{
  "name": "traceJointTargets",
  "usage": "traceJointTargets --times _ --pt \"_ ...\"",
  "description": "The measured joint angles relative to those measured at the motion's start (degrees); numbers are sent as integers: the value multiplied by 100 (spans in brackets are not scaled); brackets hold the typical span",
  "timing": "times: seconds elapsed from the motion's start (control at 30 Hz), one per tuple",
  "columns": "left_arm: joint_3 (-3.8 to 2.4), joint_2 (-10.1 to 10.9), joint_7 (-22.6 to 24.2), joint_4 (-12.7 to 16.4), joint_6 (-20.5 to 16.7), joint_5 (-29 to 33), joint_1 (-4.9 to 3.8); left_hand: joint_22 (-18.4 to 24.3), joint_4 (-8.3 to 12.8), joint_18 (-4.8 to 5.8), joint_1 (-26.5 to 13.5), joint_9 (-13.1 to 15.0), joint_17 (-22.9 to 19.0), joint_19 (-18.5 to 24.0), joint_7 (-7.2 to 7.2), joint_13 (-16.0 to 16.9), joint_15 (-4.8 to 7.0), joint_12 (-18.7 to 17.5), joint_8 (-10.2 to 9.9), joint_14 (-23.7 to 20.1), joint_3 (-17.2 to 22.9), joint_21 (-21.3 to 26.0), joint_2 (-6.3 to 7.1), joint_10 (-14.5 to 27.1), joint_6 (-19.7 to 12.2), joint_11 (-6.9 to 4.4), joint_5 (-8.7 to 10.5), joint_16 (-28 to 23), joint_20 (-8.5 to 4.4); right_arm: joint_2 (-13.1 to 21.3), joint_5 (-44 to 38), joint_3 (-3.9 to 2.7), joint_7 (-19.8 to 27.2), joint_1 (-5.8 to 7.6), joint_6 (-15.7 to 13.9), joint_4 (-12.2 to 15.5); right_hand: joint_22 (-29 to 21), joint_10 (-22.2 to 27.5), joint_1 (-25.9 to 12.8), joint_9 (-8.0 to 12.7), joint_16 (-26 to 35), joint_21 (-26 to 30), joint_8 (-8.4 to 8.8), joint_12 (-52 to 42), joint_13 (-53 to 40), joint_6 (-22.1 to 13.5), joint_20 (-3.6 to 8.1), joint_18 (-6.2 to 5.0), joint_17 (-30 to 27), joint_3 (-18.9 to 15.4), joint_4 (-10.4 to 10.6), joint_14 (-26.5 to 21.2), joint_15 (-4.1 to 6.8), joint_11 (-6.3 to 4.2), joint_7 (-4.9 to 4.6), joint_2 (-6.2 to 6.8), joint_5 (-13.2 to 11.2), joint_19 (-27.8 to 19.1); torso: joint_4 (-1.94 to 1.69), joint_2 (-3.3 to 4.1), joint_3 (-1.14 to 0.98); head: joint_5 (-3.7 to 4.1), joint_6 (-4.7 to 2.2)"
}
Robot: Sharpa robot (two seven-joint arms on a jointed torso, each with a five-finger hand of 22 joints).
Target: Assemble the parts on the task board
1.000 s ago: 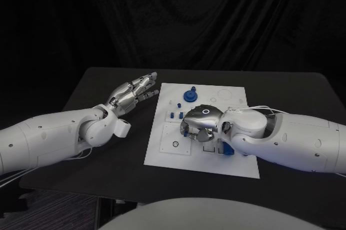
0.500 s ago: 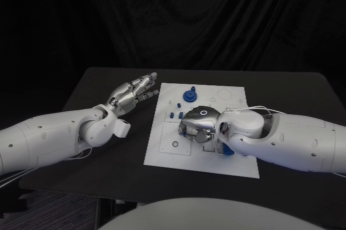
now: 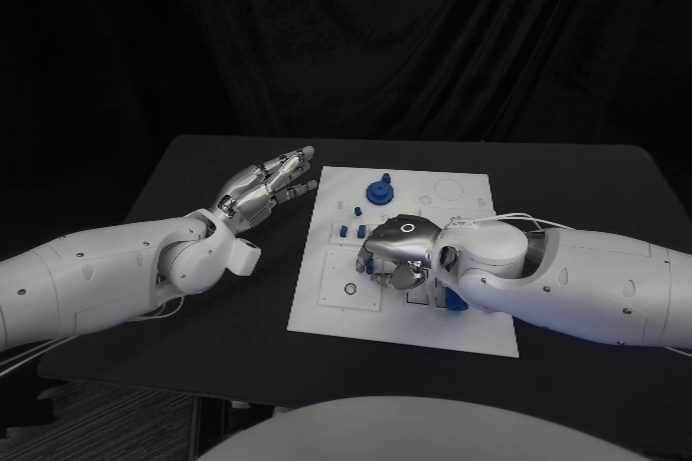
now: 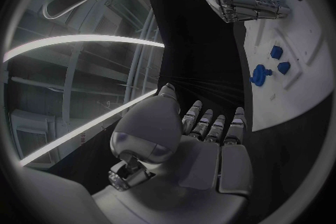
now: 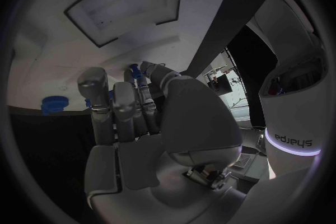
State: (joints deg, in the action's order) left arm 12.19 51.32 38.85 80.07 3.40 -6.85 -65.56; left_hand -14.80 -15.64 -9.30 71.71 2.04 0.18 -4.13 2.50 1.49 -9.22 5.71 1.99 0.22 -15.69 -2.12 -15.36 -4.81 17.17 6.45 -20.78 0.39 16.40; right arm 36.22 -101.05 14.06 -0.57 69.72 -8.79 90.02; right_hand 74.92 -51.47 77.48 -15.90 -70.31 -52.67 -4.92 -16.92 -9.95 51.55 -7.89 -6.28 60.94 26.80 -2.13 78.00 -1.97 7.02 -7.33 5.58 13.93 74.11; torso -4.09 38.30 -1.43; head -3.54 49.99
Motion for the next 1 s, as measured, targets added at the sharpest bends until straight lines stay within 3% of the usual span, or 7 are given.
traceJointTargets --times 0.23,0.33,0.53,0.67,0.8,0.93,1.0 --pt "0 0 1 -1 3 0 1 0 16 0 0 5 -3 0 7 0 0 0 0 0 16 0 0 20 -7 -20 -62 0 0 86 0 9 4 -16 -39 13 0 859 -53 199 173 506 121 112 20 -714 -6 -92 -256 -233 100 -271 0 96 202 52 -294 -273 0 0 0 -1 0" --pt "0 4 1 -2 3 0 2 5 27 0 29 5 -3 0 7 0 0 0 0 0 27 0 29 20 -7 -20 -66 0 0 181 14 12 9 -20 -116 43 0 1718 -83 436 352 960 121 268 99 -1468 -18 -181 -514 -491 202 -514 -25 162 366 83 -450 -497 1 0 -1 7 0" --pt "0 32 1 -1 -6 0 3 28 32 -1 51 -3 -5 2 -234 0 0 0 0 0 32 0 7 42 -119 -42 -95 0 -63 442 204 18 29 164 -286 215 -1 2128 73 462 176 703 5 -4 180 -1128 -26 -180 -421 -838 525 -365 -41 189 250 65 -466 -247 3 1 -3 41 0" --pt "0 48 1 22 -98 0 4 36 -17 0 57 -2 -9 -12 -292 0 63 0 0 -20 -17 -30 48 -17 -79 -191 -95 0 -180 738 486 2 28 509 -374 433 -1 2149 -60 503 67 549 -36 -190 273 -954 -21 -180 -342 -1070 881 -239 -36 209 252 -11 -352 -95 -5 7 -1 60 0" --pt "1 62 2 53 -294 -7 5 482 -106 0 -101 -8 -13 166 -388 -1 272 0 0 -22 -106 49 153 -46 -89 -370 -7 0 -415 1053 825 2 20 808 -418 588 -1 2033 -215 565 -95 280 -36 -333 358 -867 -30 -179 -164 -1268 1078 -79 -39 198 216 -45 -424 75 -8 9 7 71 0" --pt "2 71 1 60 -535 -47 7 835 -102 0 -327 -37 -13 258 -471 -43 457 -198 -23 -22 -216 105 138 154 -348 -687 297 0 -507 1340 1074 -2 -1 945 -422 637 -1 1894 -294 605 -135 225 -36 -403 428 -815 -43 -179 -140 -1422 1232 -53 -65 195 163 -38 -594 128 2 8 8 81 0" --pt "1 71 1 67 -650 -79 7 911 -103 0 -337 -56 -13 310 -685 -96 504 -409 -35 -29 -215 105 136 318 -577 -816 344 0 -471 1473 1165 8 -17 972 -417 637 -1 1709 -294 646 -237 45 -36 -489 467 -806 -72 -159 -21 -1479 1289 52 -105 187 153 -37 -621 241 2 7 10 103 0"
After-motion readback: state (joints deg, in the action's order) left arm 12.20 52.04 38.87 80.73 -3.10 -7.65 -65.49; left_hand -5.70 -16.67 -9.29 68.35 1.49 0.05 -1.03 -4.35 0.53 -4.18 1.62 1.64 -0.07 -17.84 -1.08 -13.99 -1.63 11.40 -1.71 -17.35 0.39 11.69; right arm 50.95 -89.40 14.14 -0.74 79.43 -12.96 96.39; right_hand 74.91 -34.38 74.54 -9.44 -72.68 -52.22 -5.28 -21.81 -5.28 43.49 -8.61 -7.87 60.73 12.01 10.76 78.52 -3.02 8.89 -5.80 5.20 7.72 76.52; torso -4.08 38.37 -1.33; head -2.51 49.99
